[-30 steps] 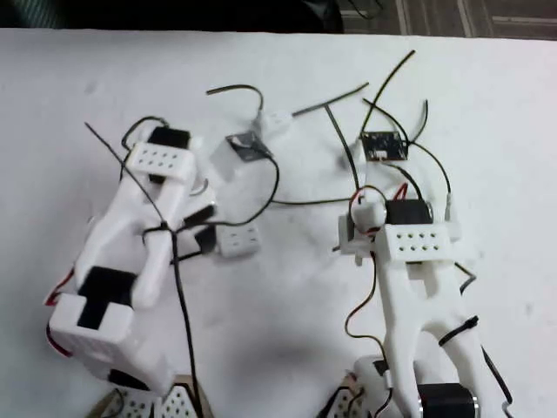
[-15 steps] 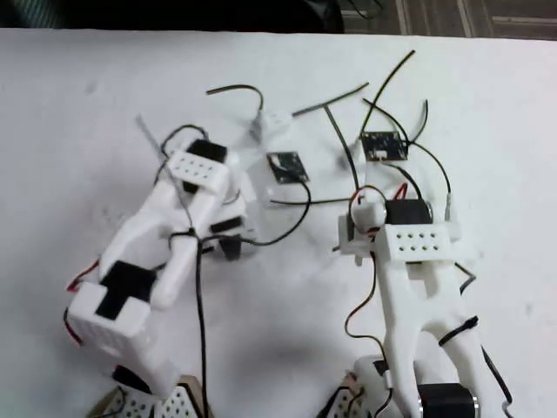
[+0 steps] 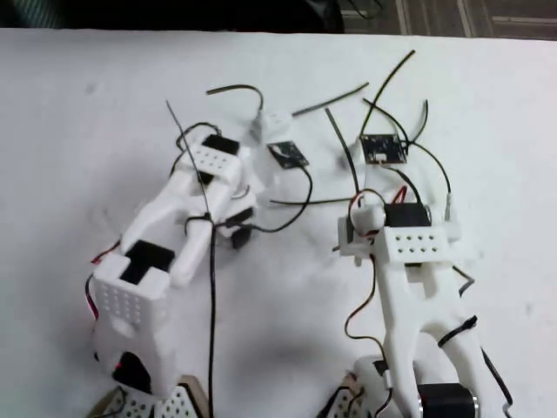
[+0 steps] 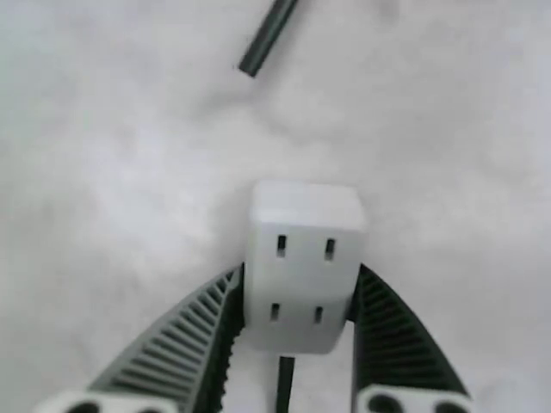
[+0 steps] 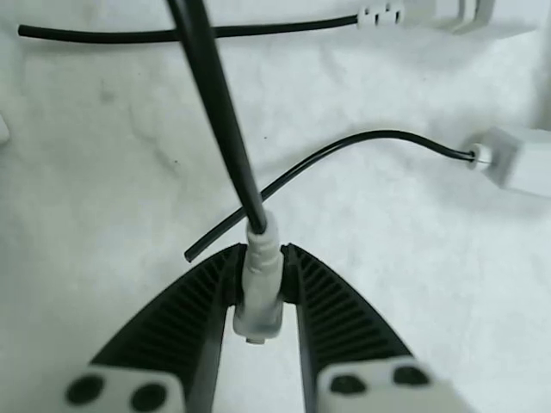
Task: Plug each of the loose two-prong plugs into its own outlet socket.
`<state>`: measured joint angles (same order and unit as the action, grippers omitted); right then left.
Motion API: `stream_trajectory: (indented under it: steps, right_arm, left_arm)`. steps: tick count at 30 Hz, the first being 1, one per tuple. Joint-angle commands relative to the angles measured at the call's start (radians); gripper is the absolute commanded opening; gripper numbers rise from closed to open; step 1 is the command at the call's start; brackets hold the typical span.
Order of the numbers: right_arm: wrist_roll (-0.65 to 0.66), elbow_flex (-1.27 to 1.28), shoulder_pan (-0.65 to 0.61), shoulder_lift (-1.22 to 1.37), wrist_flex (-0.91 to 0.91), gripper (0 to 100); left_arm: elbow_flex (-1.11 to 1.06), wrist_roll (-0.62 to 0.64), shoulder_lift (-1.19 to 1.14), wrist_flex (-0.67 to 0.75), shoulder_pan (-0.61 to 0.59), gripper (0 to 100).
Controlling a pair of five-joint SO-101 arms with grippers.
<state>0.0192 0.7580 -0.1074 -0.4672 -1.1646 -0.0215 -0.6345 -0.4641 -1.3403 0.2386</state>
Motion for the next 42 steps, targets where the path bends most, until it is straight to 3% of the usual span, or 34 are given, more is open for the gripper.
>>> stream_trajectory:
  steps: [1,7,12,24,31,42]
  right_arm:
    - [0.0,-0.005,0.002,-0.038,0.015,1.8]
    - [0.002,-0.005,-0.004,-0.038,0.015,1.8]
    - [0.002,-0.005,-0.005,-0.038,0.013,1.8]
    - [0.003,0.014,-0.094,-0.041,-0.035,1.8]
    - [0.003,0.012,-0.197,-0.117,-0.147,1.8]
    - [0.011,0.02,-0.395,-0.533,-0.272,1.8]
  left_arm:
    - [0.037,0.114,0.01,-0.051,0.012,13]
    - [0.041,0.209,0.048,-0.117,0.013,14]
    - [0.041,0.296,0.157,-0.203,0.013,25]
    - [0.012,0.305,0.378,-0.319,-0.015,26]
    - [-0.199,0.302,0.578,-0.253,-0.022,11]
    - [-0.532,0.305,1.061,-0.02,-0.139,10]
